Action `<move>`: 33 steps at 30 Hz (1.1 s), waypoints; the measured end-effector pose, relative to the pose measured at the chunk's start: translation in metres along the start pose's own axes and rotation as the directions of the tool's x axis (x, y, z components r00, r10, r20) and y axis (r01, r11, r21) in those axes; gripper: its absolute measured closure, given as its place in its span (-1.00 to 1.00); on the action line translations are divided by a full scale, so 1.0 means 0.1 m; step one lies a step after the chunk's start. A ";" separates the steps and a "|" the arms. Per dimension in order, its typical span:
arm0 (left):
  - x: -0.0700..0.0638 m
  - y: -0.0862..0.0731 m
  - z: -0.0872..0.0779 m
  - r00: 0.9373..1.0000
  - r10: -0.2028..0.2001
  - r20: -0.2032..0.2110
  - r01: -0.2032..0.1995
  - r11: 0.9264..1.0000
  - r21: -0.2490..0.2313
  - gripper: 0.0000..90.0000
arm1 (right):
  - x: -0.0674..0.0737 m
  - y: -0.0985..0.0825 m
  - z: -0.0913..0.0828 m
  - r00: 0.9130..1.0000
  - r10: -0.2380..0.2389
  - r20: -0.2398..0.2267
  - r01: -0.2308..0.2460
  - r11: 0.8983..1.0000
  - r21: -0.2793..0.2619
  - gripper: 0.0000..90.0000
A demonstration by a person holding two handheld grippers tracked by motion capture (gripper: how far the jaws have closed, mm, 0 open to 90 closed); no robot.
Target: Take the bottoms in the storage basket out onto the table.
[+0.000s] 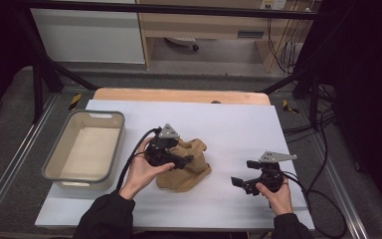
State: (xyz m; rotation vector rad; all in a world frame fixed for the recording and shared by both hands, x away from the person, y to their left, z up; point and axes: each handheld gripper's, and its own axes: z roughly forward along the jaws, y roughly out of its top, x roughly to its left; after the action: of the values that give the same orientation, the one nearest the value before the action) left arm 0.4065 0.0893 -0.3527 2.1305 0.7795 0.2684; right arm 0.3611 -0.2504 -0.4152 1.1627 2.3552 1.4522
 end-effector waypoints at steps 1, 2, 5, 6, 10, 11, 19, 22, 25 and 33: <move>0.00 0.00 -0.01 1.000 0.001 0.001 -0.001 1.000 -0.001 -0.55 | 0.00 0.00 0.00 1.000 -0.001 0.000 0.001 1.000 0.000 -0.99; 0.00 0.00 -0.03 1.000 0.003 0.004 -0.003 1.000 0.000 -0.57 | 0.00 0.00 0.00 1.000 0.000 0.000 0.000 1.000 0.000 -0.99; 0.00 -0.01 -0.06 1.000 0.009 0.008 -0.009 1.000 0.008 -0.64 | 0.00 0.00 0.00 1.000 -0.002 0.000 0.002 1.000 -0.001 -0.99; -0.01 -0.01 -0.07 1.000 0.013 0.008 -0.013 1.000 0.010 -0.67 | 0.00 0.00 0.00 1.000 0.000 0.000 0.000 1.000 -0.001 -0.99; 0.00 -0.03 -0.12 1.000 0.012 0.009 -0.012 1.000 0.001 -0.70 | 0.00 0.00 0.00 1.000 0.000 0.001 0.000 1.000 0.001 -0.99; 0.00 -0.03 -0.12 1.000 0.013 0.010 -0.013 1.000 0.001 -0.72 | 0.00 0.00 0.00 1.000 0.000 0.000 0.000 1.000 0.000 -0.99; 0.04 -0.11 -0.19 1.000 0.019 -0.004 -0.018 1.000 0.010 -0.80 | 0.00 0.00 0.00 1.000 0.001 0.001 -0.001 1.000 -0.001 -0.99; 0.05 -0.14 -0.23 1.000 0.016 -0.016 -0.016 1.000 0.003 -0.82 | 0.00 0.00 0.00 1.000 0.000 0.002 0.000 1.000 0.003 -0.99; 0.07 -0.17 -0.28 0.999 0.019 -0.029 -0.019 1.000 -0.001 -0.83 | 0.00 0.00 0.00 1.000 -0.001 0.002 0.001 1.000 0.001 -0.99; 0.11 -0.27 -0.37 0.999 0.018 -0.049 -0.018 1.000 -0.003 -0.84 | 0.00 0.00 0.00 1.000 -0.004 0.002 0.004 1.000 0.003 -0.99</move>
State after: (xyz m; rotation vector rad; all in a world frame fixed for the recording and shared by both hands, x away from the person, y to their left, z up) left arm 0.3872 0.1326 -0.3510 2.1351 0.7882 0.3324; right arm 0.3612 -0.2504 -0.4156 1.1594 2.3576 1.4460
